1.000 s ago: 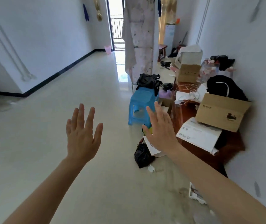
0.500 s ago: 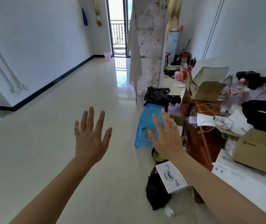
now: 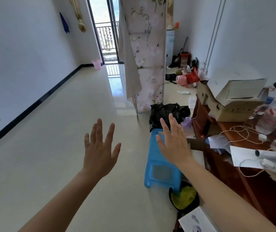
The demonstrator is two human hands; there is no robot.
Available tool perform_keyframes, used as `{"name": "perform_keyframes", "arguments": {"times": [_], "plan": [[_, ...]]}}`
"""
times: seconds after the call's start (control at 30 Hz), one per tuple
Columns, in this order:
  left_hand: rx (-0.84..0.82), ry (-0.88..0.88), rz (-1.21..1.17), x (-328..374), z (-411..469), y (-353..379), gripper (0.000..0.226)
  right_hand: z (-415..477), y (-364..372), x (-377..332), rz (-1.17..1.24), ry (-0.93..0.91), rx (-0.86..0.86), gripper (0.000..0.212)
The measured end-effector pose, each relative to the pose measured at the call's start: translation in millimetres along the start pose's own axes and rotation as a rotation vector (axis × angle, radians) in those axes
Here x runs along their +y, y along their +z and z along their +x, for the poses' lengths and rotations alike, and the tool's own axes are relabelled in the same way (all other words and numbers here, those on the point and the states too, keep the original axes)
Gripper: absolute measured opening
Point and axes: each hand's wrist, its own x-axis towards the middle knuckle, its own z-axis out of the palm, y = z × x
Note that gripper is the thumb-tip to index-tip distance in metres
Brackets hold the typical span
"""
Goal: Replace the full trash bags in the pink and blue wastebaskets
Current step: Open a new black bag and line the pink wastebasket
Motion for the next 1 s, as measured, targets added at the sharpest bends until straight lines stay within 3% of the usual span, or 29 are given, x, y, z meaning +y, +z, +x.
{"name": "perform_keyframes", "arguments": {"times": [0.27,0.4,0.53,0.83,1.0], "plan": [[-0.051,-0.008,-0.085,-84,187,83,0.072,190,101,-8,-0.031,-0.064,-0.054,0.067],[-0.030,0.081,-0.126,-120,303,139,0.072,292,161,17,-0.105,-0.049,-0.070,0.062],[-0.054,0.165,-0.170,-144,434,178,0.074,389,197,42,-0.098,0.088,-0.080,0.059],[-0.153,0.449,-0.232,-81,667,275,0.073,507,232,151,-0.173,0.370,-0.027,0.056],[-0.357,0.519,-0.154,-39,730,376,0.073,546,295,229,-0.133,0.572,-0.053,0.057]]}}
